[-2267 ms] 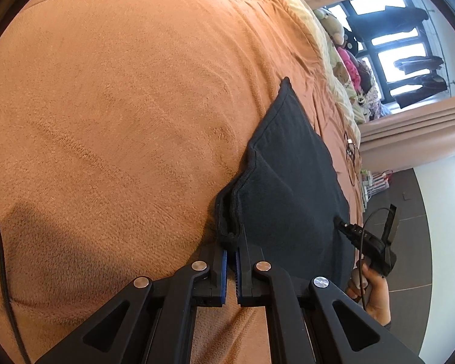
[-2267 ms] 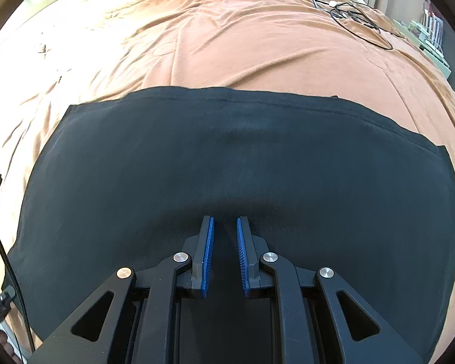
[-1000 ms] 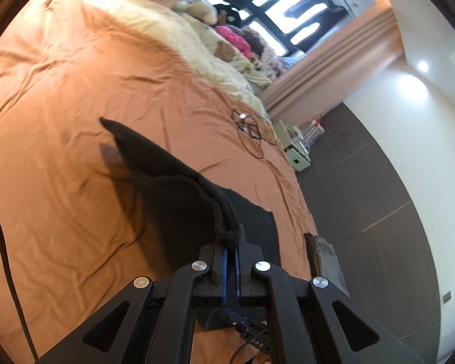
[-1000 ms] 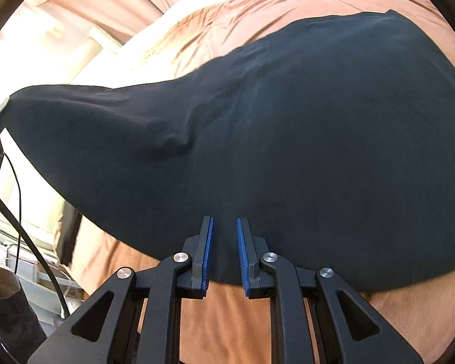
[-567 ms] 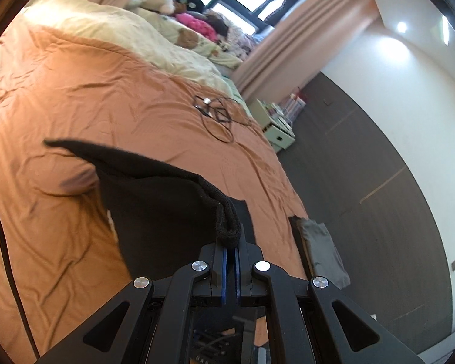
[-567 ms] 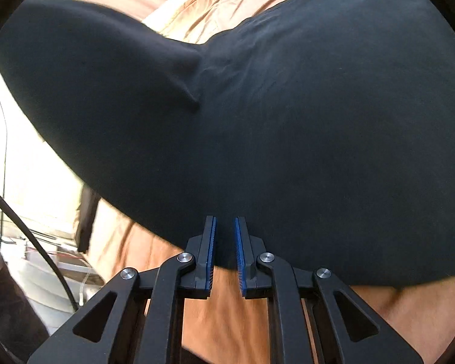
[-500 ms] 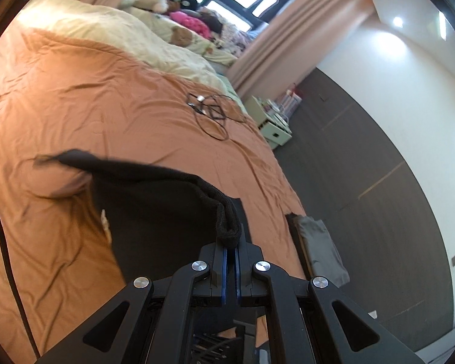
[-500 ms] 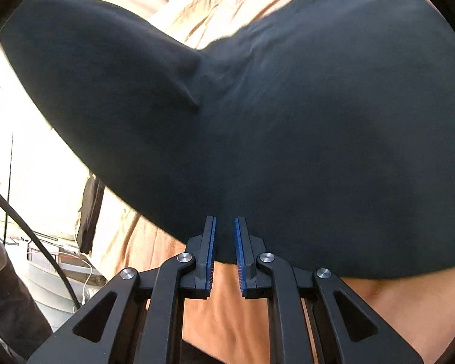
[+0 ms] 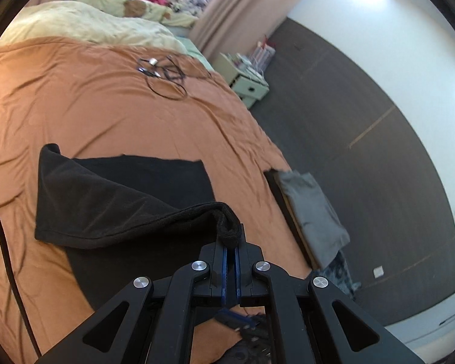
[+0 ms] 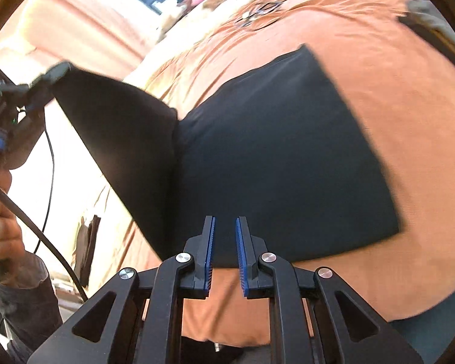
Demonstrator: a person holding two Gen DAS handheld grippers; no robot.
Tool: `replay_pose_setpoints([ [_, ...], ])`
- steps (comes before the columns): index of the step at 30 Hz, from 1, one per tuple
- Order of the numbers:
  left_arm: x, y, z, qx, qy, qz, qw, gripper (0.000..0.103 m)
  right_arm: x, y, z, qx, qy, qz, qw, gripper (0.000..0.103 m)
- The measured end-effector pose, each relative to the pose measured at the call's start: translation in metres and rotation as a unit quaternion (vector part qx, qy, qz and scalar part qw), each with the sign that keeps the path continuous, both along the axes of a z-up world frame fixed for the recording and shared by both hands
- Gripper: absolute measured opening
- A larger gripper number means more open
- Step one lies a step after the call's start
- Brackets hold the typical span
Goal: Fold small clothes
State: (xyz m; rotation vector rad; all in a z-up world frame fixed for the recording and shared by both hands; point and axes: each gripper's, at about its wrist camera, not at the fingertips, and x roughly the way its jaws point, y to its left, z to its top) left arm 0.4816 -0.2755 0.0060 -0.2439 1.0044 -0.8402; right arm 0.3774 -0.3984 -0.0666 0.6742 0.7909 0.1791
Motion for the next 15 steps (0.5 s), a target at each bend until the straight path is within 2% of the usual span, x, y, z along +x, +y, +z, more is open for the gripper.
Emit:
replay_pose_setpoints([
  [5,-0.009,-0.039,-0.021,0.02,0.015,-0.04,0.9989,0.003,-0.023,-0.036,-0.005,0.0,0.007,-0.029,1.0,0.014],
  [6,-0.011,-0.046,-0.026,0.023,0.02,-0.047,0.9984,0.003,-0.023,-0.031,-0.006,0.0,0.009,-0.033,0.999,0.017],
  [8,-0.017,-0.062,-0.039,0.036,0.027,-0.06,0.9972,0.003,-0.03,-0.028,-0.005,-0.002,0.011,-0.044,0.999,0.032],
  [10,-0.026,-0.077,-0.052,0.057,0.032,-0.07,0.9954,0.006,-0.041,-0.035,-0.003,-0.005,0.011,-0.059,0.998,0.039],
  [13,-0.039,-0.093,-0.07,0.066,0.053,-0.099,0.9915,0.02,-0.05,-0.033,0.004,-0.007,0.017,-0.074,0.997,0.039],
  [15,-0.044,-0.098,-0.078,0.079,0.065,-0.122,0.9873,0.041,-0.055,-0.033,0.006,-0.014,0.021,-0.073,0.997,0.039],
])
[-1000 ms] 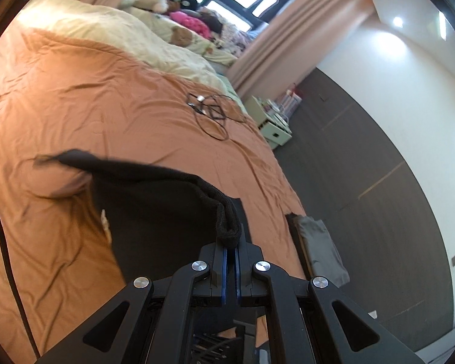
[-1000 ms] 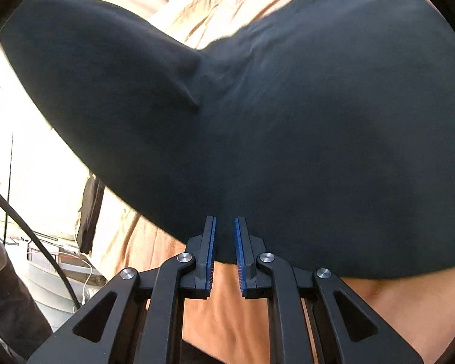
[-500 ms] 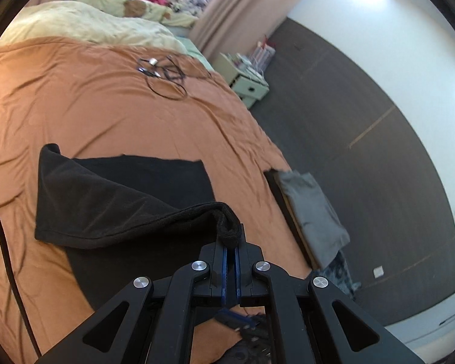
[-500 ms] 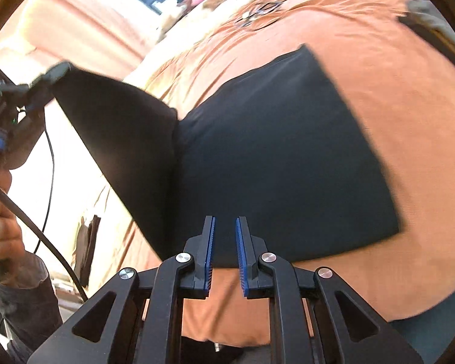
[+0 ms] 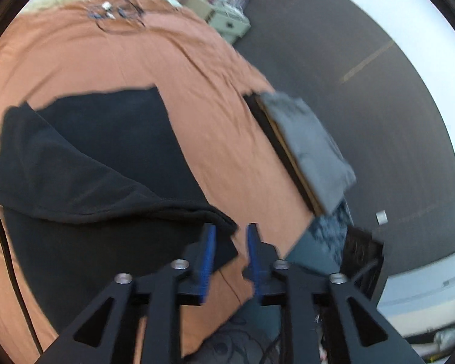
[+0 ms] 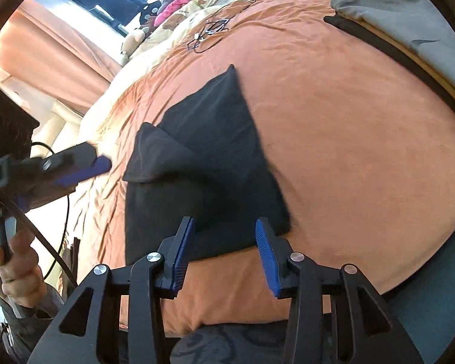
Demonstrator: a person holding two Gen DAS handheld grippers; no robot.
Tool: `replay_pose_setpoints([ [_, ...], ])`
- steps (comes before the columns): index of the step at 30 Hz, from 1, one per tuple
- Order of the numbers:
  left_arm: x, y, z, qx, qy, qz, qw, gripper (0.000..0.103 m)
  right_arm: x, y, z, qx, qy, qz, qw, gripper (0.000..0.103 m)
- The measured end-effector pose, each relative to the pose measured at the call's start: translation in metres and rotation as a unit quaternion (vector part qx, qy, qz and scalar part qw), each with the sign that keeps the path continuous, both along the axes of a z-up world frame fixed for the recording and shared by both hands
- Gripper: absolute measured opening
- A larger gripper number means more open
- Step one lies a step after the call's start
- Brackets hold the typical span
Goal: Fold small clothes
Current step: 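Lay the folded corner down and open both tools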
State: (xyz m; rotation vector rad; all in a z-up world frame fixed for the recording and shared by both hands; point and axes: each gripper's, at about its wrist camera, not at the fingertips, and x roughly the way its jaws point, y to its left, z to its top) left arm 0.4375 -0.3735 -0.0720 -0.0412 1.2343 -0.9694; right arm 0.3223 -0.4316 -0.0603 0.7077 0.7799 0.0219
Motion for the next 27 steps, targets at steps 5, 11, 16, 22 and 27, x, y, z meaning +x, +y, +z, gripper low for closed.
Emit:
replay_pose_setpoints([
  [5,0.0,0.025,0.01,0.032,-0.038,0.004,0.9988,0.055,-0.005,0.004,0.017,-0.037,0.006,0.017,0.999,0.039],
  [11,0.019,0.088,0.018,0.054,-0.052,0.055,0.9956,0.055,0.025,0.02,0.03,-0.127,0.034,0.073,0.989,0.039],
  [16,0.029,0.134,0.002,0.078,-0.046,0.095,0.9914,0.055,0.054,0.042,0.035,-0.215,0.066,0.116,0.967,0.039],
  [22,0.036,0.178,-0.032,0.1,-0.013,0.13,0.9864,0.055,0.082,0.07,0.034,-0.28,0.079,0.162,0.943,0.039],
  [27,0.043,0.203,-0.055,0.103,0.007,0.155,0.9825,0.055,0.104,0.095,0.027,-0.329,0.083,0.2,0.919,0.039],
])
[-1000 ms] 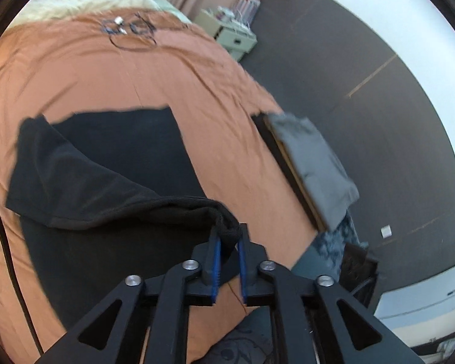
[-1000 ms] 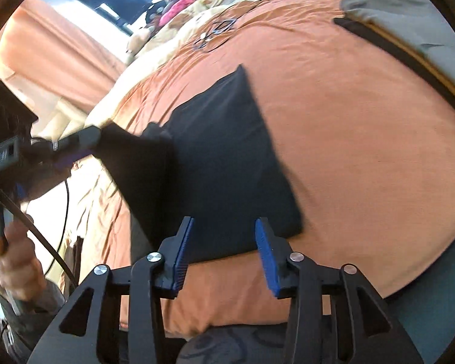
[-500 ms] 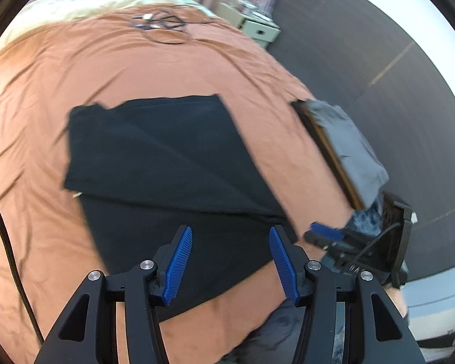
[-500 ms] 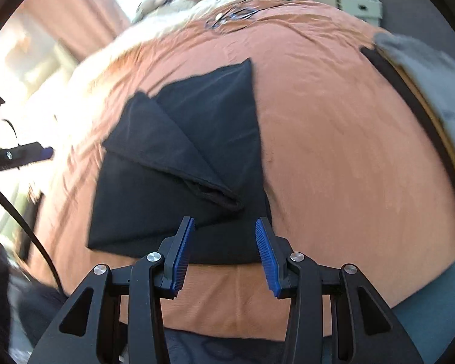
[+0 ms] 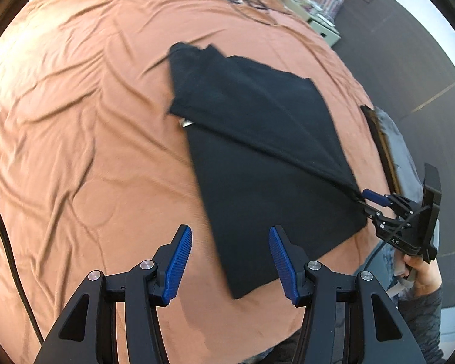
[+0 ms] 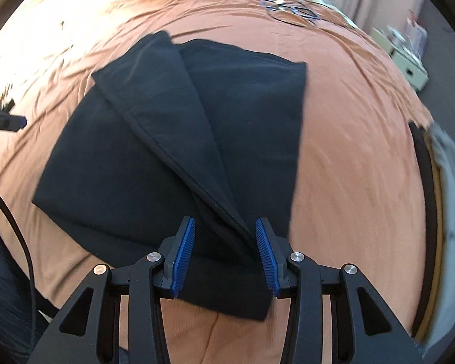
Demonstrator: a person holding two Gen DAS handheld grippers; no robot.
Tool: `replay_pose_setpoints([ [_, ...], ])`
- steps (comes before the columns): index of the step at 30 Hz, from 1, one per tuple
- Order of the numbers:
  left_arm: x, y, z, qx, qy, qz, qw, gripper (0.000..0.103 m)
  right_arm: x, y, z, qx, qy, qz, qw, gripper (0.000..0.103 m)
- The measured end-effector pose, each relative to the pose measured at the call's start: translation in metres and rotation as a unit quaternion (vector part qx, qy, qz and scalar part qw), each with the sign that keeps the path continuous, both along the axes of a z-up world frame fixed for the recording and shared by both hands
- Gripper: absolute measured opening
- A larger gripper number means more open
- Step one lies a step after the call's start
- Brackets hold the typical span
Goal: Fold small clothes
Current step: 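Grasp the folded shirt's point with the right tool while the left tool approaches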
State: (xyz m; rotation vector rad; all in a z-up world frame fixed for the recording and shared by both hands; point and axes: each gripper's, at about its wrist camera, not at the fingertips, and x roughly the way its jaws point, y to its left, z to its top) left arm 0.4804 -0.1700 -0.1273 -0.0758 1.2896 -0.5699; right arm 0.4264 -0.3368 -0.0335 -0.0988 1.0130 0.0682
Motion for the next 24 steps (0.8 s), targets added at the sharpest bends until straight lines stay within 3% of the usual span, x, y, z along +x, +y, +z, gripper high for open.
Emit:
replay_pose_setpoints([
  [7,0.006,0.009,-0.039,-0.015,0.034,0.019,0.9991,0.055,0.026,0.021,-0.007,-0.035,0.007,0.044,0.998,0.038],
  [9,0.006,0.008,-0.048,-0.014,0.04,0.018,0.9989,0.055,0.031,0.026,-0.009,-0.053,0.009,0.055,0.997,0.029],
  [11,0.006,0.004,-0.057,-0.015,0.047,0.017,0.9986,0.055,0.038,0.022,-0.013,-0.056,0.014,0.06,0.997,0.009],
  [13,0.006,0.001,-0.063,-0.016,0.052,0.016,0.9984,0.055,0.041,0.018,-0.011,-0.045,0.016,0.057,0.997,0.004],
  [19,-0.001,-0.013,-0.073,-0.002,0.051,0.0,0.9987,0.055,0.031,-0.023,0.011,0.075,-0.005,0.011,0.997,0.002],
  [24,-0.007,-0.02,-0.076,0.008,0.05,-0.015,0.9986,0.055,0.019,-0.052,0.018,0.187,-0.001,-0.017,0.982,0.002],
])
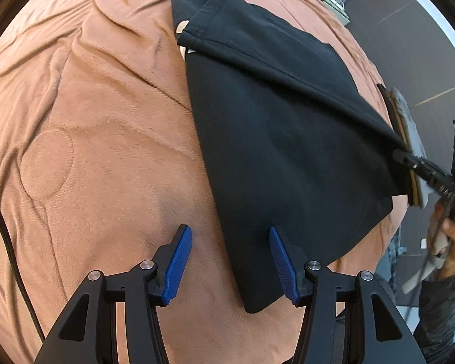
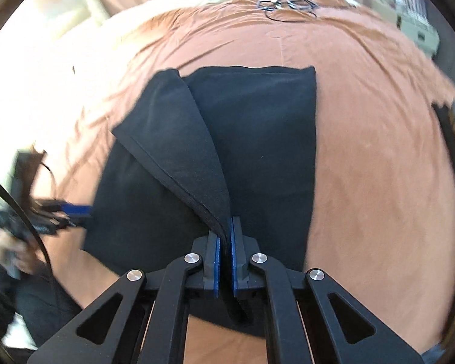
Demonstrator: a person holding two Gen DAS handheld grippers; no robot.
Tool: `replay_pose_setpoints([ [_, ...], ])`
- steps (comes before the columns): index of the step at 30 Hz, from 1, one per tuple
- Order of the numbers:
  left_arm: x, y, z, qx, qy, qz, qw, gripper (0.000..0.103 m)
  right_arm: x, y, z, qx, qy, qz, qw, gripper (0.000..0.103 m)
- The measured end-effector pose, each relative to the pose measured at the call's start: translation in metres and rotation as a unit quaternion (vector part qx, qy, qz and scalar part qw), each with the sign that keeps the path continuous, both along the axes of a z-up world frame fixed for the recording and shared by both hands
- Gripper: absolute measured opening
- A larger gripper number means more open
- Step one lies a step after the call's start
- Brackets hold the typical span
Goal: Fold small clothes
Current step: 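Grasp the folded shirt's point with the right tool while the left tool approaches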
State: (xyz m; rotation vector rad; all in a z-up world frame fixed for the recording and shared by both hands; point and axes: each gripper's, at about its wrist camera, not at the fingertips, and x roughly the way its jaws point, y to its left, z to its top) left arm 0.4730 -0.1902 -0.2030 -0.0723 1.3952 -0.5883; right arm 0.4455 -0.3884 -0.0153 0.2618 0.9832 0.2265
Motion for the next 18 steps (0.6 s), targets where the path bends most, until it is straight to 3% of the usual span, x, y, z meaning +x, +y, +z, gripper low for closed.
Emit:
replay_pose_setpoints([
  [6,-0.004,-0.004,-0.001,0.013,-0.004,-0.01,0.9999,0.055,-0.017,-0.03,-0.003,0.113,0.004,-0.022,0.993,0.002],
  [10,-0.008,-0.011,-0.004,0.026,-0.012,-0.025,0.9993,0.054,-0.026,-0.041,-0.004,0.123,-0.001,-0.032,0.992,0.002],
  [15,-0.012,-0.021,-0.003,0.028,-0.016,-0.053,0.9981,0.019,-0.031,-0.049,-0.009,0.134,-0.003,-0.046,0.99,0.002],
  [18,-0.011,-0.019,0.0,0.027,-0.023,-0.055,0.9979,0.009,-0.034,-0.046,0.001,0.139,-0.01,-0.045,0.989,0.002],
])
